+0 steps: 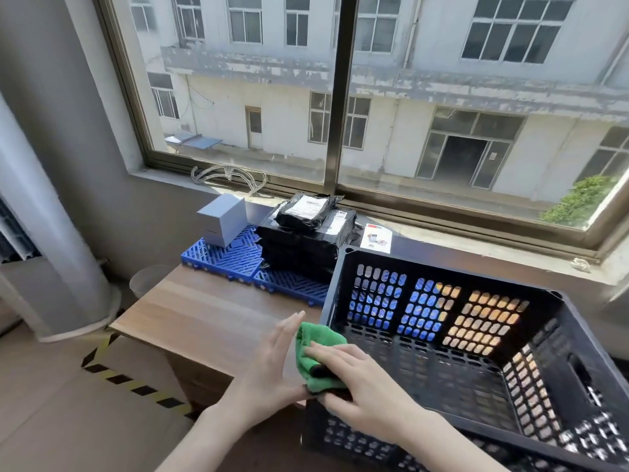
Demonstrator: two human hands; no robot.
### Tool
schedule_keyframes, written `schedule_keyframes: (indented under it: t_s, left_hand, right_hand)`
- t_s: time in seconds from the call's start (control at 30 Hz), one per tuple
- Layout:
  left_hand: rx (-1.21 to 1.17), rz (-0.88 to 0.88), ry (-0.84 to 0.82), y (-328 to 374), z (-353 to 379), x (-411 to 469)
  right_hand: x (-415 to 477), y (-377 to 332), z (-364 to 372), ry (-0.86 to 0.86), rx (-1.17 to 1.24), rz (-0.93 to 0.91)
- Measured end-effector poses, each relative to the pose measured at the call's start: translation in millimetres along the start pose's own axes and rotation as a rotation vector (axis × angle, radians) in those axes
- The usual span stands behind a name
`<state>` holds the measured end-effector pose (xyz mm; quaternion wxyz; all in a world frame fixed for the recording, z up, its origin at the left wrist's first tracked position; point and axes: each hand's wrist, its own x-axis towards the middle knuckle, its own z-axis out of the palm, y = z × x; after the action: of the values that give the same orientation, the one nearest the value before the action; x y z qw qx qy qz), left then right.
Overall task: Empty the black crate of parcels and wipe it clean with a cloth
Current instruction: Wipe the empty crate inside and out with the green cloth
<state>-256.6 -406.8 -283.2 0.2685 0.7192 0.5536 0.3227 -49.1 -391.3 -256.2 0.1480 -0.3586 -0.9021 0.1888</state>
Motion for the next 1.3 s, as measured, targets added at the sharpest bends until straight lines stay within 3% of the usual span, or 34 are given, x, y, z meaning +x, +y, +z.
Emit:
schedule_keyframes:
  t_s: [0.2,0.7,1.03,1.3]
  left_hand:
    - [0.011,0.027,0.005,2.0,3.9,6.8]
    - [0.186,0.109,-0.033,0.3,8.6,21.2]
    - [0.283,0.219,0.032,11.8,11.0,22.3]
    - [0.319,0.234,-0.098,11.0,6.7,33.2]
  right_hand:
    - [1.0,8.1,14.5,0.060,-0.158,0.008]
    - [60.5,69.0,-6.0,0.012,0.036,0.247]
    - [26.0,66.0,0.9,-0.015,-0.022,0.065]
    - [45.3,84.5,-3.8,0.006,-0.037,0.156]
